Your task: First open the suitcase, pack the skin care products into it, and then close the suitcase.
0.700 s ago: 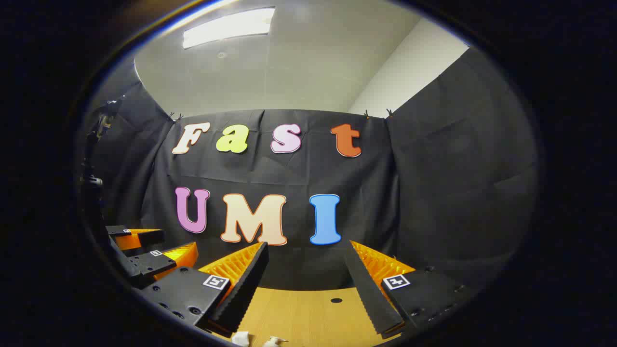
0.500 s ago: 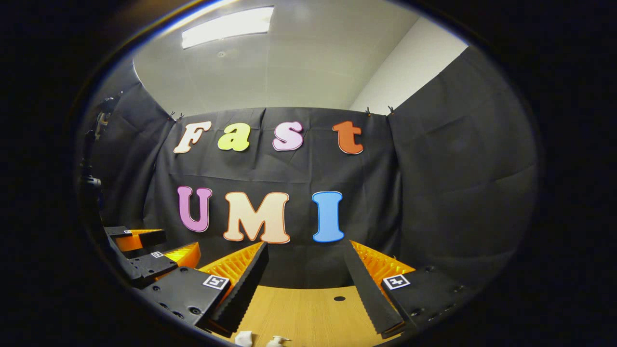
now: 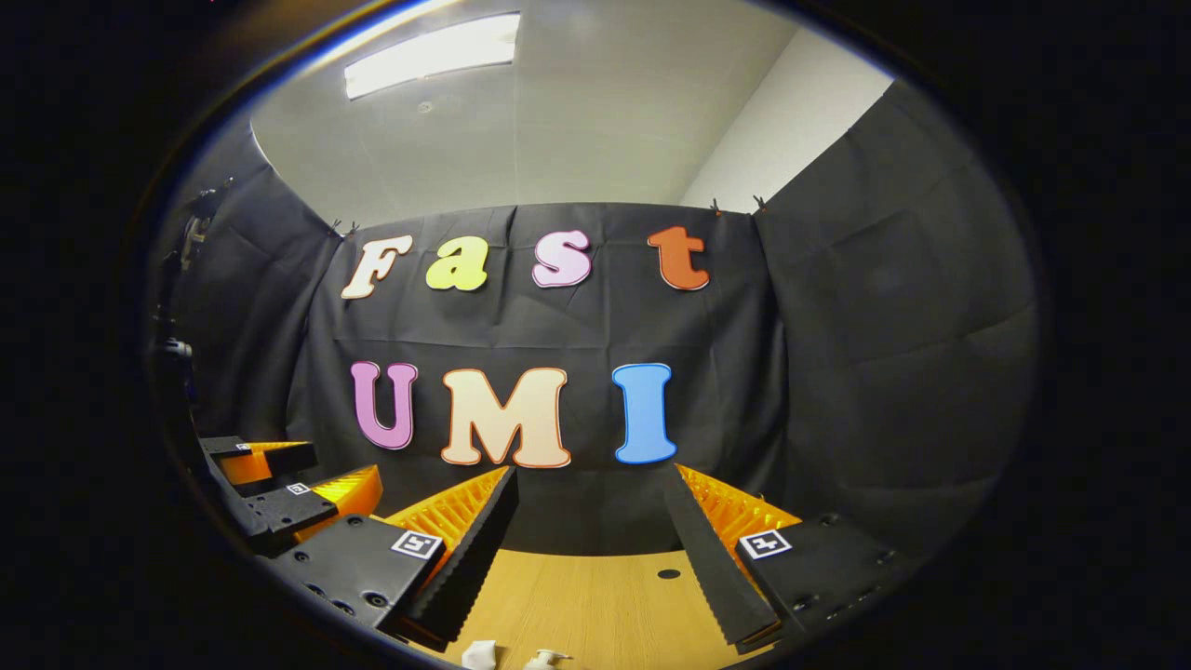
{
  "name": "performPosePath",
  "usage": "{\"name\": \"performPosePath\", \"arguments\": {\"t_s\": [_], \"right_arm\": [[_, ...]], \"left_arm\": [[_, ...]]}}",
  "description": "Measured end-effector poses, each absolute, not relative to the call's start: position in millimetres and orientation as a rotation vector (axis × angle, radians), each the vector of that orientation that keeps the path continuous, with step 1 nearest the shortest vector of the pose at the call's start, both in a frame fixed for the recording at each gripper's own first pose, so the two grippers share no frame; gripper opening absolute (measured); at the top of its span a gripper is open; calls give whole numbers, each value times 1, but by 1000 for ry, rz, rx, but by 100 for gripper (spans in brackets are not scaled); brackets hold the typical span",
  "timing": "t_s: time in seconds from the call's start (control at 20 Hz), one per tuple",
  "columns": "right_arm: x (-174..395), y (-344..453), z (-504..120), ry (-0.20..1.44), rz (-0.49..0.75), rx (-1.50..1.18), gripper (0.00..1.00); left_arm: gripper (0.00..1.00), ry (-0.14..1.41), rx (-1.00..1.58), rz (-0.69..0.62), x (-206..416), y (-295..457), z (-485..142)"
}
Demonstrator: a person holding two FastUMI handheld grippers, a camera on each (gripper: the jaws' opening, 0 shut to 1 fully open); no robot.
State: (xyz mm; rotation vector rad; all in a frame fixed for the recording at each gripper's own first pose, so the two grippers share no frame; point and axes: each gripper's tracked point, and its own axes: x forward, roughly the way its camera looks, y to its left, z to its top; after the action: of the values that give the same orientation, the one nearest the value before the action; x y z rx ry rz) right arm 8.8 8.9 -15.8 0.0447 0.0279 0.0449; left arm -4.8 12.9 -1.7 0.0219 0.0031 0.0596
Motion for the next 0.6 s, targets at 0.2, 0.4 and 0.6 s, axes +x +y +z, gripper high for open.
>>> {"name": "performPosePath", "arguments": {"t_s": [0.2, 0.4, 0.6], "right_arm": [[13, 9, -29, 52, 84, 66, 99], [16, 10, -54, 94, 156, 87, 99], [22, 5, -88, 172, 203, 87, 99]], "left_arm": [[95, 39, 21, 92, -7, 15, -18], [96, 164, 63, 139, -17, 17, -65], [96, 287, 95, 142, -26, 15, -119]]}}
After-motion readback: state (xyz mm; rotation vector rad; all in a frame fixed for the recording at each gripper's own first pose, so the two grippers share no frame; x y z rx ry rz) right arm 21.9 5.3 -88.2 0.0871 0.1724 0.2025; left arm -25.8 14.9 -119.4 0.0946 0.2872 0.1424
